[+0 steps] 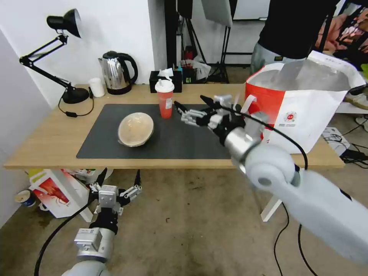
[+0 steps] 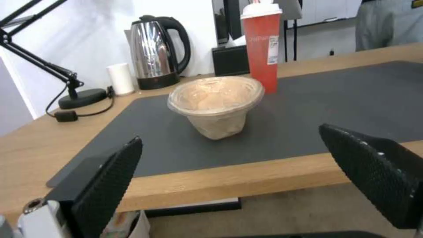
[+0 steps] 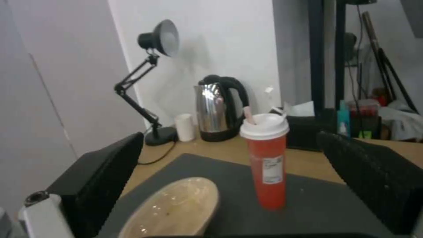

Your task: Pick up the trash from the table and place it into the takeout bag.

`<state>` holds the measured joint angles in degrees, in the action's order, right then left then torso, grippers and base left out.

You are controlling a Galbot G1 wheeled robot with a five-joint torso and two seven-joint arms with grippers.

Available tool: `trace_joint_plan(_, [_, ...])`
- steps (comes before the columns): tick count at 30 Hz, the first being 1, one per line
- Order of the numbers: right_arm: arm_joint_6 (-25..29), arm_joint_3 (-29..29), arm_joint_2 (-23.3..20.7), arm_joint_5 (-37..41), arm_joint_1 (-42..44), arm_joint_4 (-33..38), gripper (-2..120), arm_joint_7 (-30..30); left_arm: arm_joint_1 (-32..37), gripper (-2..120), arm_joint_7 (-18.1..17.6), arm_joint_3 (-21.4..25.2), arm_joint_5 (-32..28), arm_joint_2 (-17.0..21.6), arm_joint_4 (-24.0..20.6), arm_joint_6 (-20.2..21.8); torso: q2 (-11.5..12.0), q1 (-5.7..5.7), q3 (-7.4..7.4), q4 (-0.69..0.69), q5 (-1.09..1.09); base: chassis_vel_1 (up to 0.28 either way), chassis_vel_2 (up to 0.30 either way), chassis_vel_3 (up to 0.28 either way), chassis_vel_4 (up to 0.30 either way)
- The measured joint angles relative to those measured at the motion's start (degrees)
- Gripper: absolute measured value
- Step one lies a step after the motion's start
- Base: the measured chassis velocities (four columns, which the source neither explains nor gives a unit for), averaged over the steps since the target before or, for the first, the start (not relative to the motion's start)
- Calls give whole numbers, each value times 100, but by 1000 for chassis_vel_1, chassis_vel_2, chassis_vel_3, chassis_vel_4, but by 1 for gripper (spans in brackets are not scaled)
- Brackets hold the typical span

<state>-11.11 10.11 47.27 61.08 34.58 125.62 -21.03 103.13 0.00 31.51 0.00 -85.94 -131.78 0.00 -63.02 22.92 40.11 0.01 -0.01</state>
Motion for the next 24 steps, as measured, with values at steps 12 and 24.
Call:
trace_joint_plan(12, [-1202, 424, 315, 822, -1458, -1000, 100, -899, 0, 100, 0, 0, 0, 0, 0, 0, 0, 0, -1, -1, 0, 0, 0, 0, 0])
trace_joint_plan(24, [-1647, 621, 815, 1145, -2020, -1849, 100, -744, 0, 100, 0, 0, 0, 0, 0, 0, 0, 0, -1, -1, 0, 0, 0, 0, 0])
